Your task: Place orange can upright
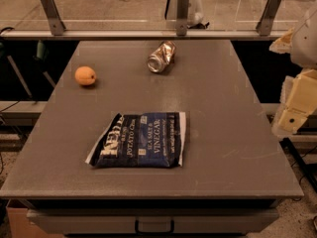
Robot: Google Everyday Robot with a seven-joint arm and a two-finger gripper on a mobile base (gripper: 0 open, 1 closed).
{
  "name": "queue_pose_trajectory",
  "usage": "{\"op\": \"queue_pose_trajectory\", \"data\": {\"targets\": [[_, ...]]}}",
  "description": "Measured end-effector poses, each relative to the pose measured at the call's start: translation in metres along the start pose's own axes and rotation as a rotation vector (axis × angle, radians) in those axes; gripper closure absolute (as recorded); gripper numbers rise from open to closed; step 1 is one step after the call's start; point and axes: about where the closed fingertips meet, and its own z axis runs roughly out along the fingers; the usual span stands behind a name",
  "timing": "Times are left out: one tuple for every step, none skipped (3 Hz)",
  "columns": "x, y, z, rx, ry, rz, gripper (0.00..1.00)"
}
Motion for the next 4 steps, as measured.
{"op": "queue_pose_trajectory", "data": {"targets": [[0.000,0.000,0.000,0.000,0.000,0.000,0.00],[-0.007,-0.010,0.004,0.001,-0.034,-0.023,0.00],[-0.035,-0.043,0.024,-0.007,-0.071,-0.017,0.00],[-0.079,-0.093,0.059,-0.013,-0.101,0.065,0.00]]}}
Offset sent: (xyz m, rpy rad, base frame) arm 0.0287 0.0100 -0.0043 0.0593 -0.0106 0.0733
